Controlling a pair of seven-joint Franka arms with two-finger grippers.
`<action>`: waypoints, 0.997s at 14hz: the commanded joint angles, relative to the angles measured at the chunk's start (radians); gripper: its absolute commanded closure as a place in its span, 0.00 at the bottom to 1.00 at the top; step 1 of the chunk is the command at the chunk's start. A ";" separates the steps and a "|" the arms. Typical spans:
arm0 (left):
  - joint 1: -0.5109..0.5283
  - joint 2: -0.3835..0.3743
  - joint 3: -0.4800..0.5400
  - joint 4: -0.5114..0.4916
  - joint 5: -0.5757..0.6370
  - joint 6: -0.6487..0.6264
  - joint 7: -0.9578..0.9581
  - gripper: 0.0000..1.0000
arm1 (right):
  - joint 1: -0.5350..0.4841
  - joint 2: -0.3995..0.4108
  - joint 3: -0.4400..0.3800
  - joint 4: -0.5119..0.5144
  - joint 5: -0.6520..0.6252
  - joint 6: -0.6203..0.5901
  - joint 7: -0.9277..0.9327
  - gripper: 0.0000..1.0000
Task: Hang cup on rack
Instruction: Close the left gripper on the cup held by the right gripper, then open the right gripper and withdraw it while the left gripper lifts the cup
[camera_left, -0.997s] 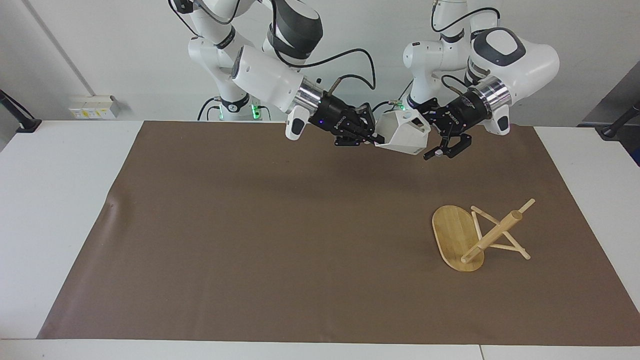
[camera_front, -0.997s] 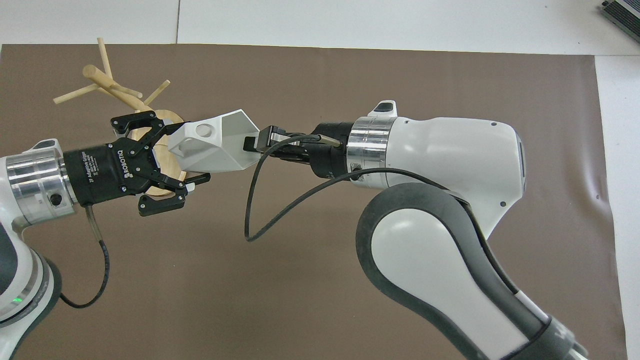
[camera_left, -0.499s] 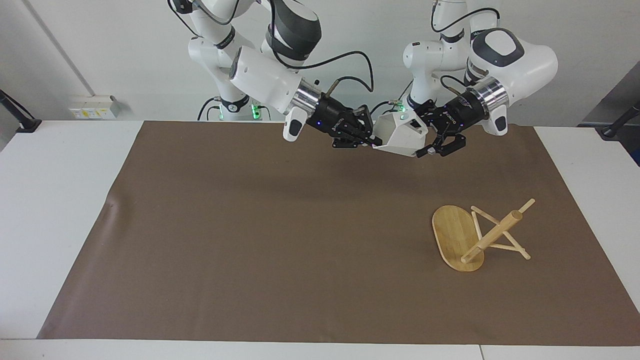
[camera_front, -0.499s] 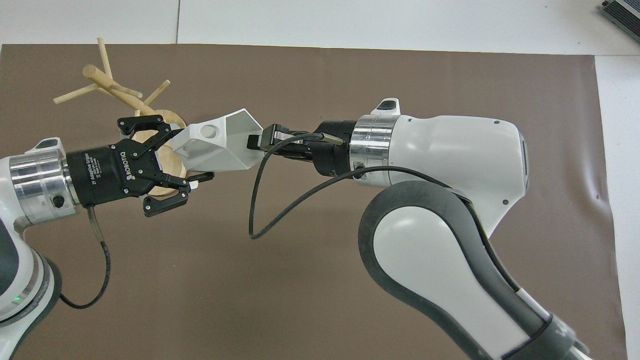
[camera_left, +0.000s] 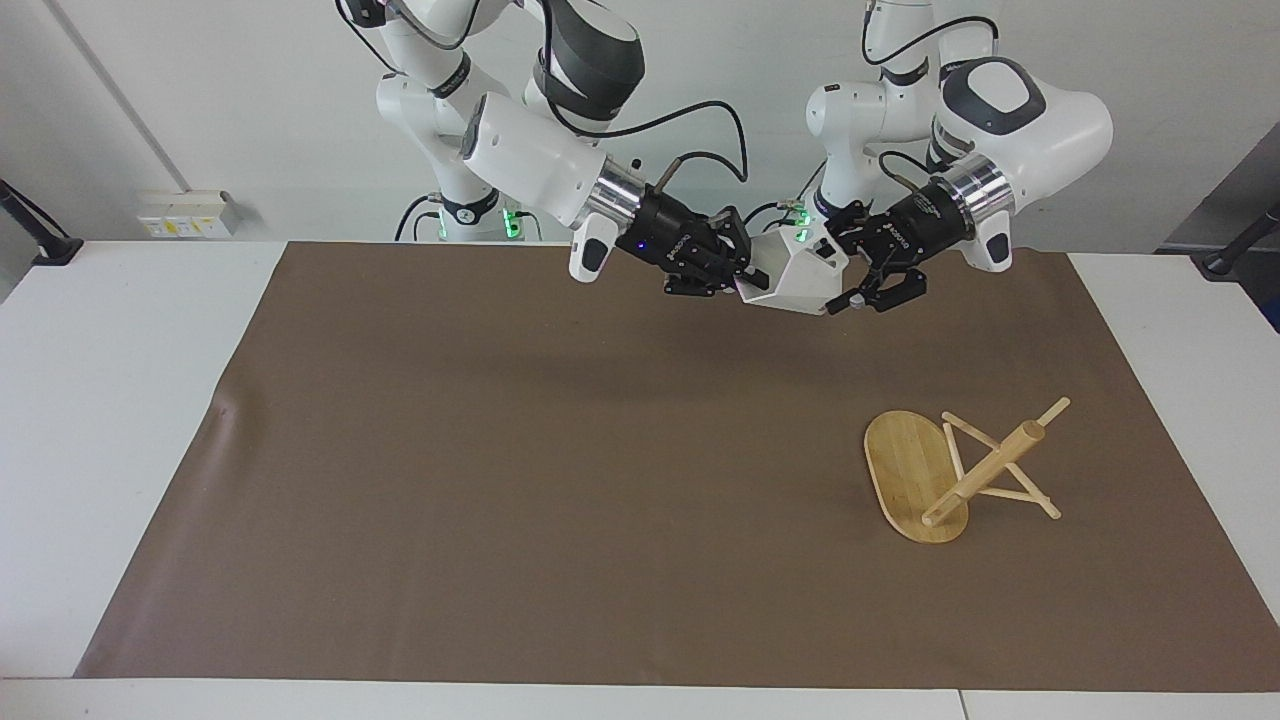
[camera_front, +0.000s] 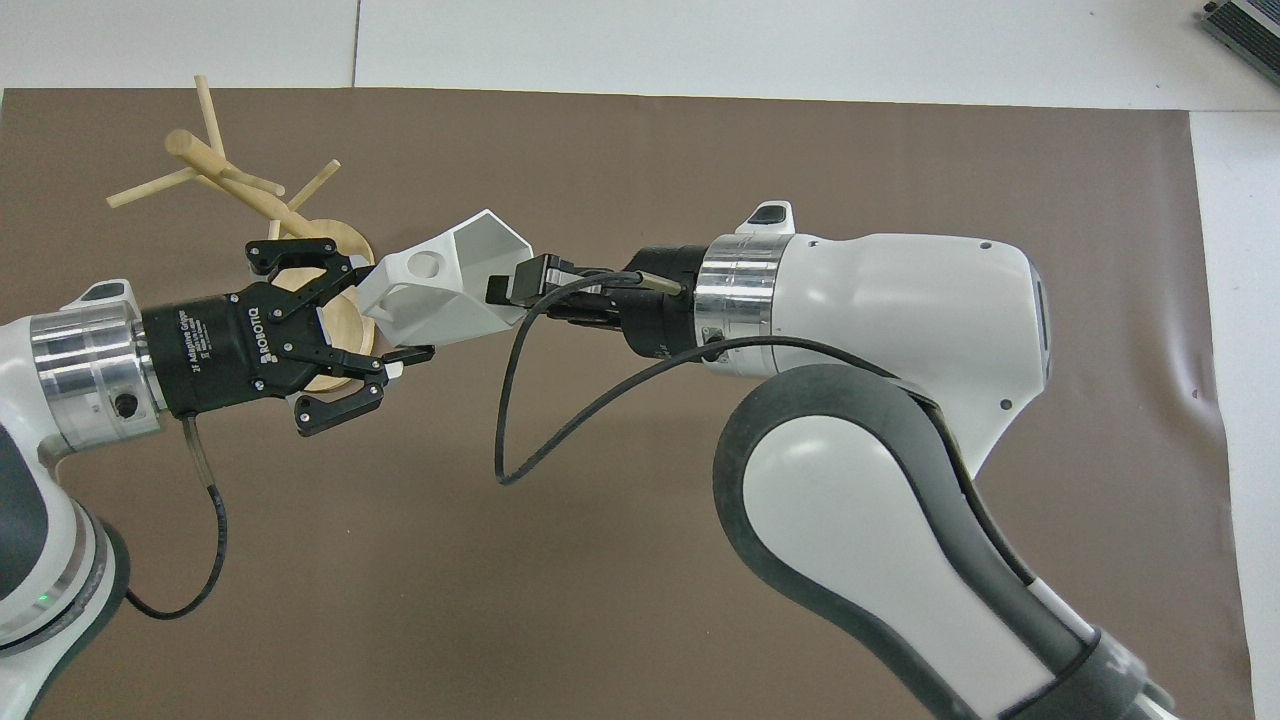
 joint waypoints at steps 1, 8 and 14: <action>-0.015 -0.014 0.009 -0.016 -0.006 0.019 -0.034 1.00 | -0.022 -0.006 0.019 -0.006 -0.015 -0.027 0.026 0.52; -0.003 -0.013 0.012 -0.014 0.087 -0.008 -0.041 1.00 | -0.055 -0.017 -0.068 0.003 -0.065 -0.118 0.028 0.00; 0.028 -0.013 0.012 -0.031 0.228 0.028 -0.196 1.00 | -0.052 -0.043 -0.394 0.210 -0.568 -0.656 0.038 0.00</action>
